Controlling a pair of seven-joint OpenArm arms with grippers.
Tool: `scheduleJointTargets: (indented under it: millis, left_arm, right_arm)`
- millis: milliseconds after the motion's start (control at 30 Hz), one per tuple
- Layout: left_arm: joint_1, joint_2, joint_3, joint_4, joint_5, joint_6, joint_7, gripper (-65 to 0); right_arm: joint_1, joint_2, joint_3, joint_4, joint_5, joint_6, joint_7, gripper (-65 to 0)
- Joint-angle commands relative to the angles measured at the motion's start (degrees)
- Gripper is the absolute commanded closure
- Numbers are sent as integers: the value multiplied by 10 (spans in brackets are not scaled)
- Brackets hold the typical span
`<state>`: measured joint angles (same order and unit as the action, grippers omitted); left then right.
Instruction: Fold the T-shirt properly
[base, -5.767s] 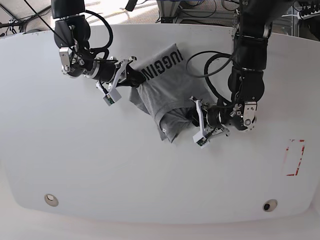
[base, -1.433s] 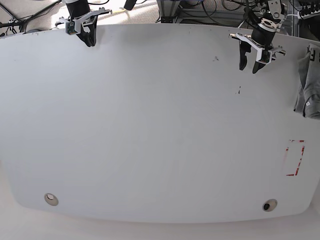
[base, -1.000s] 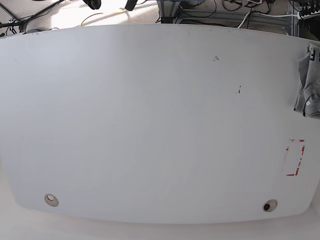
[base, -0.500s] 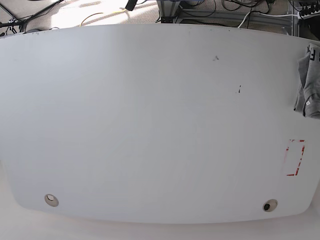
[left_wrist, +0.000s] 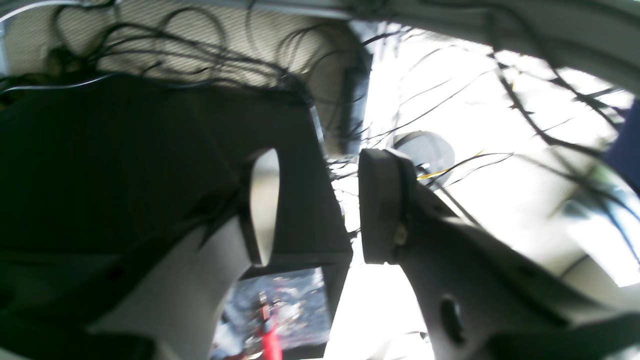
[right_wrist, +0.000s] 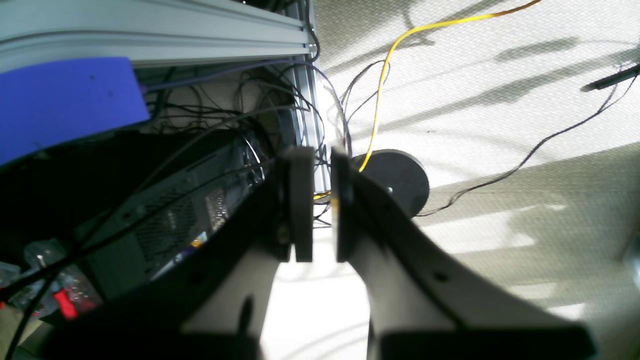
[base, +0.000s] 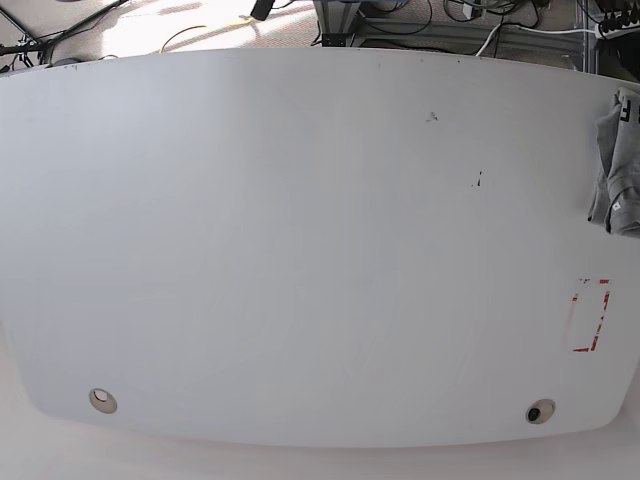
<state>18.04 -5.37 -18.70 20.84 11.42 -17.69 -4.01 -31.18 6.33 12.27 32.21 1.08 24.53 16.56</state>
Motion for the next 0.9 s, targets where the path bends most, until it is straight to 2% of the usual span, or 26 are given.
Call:
scheduleJointTargets:
  millis: [0, 167, 233, 300, 367, 467, 867]
  left_arm:
    - [-19, -5, 0, -44, 22, 14, -3, -233]
    - [-66, -5, 0, -106, 37, 17, 0, -233]
    - [-77, -5, 0, -110, 37, 37, 4, -233]
    - [-79, -4, 0, -110, 38, 72, 8, -233]
    - [-81, -4, 0, -110, 45, 90, 8, -233]
    - [-90, 4, -1, -111, 69, 93, 9, -233]
    - [-89, 9, -1, -111, 72, 93, 5, -233]
  right_arm:
    - [16, 0, 1, -41, -34, -30, 4, -49]
    - [66, -16, 1, -114, -88, -80, 4, -52]
    - [82, -19, 1, -134, -97, -95, -2, -54]
    - [91, -19, 1, -142, -98, -109, -23, -54]
    - [100, -25, 1, -143, -100, -111, -44, -54]
    - [113, -32, 1, -143, -101, -115, -62, -54]
    - [124, -36, 1, -145, -100, -114, -62, -55]
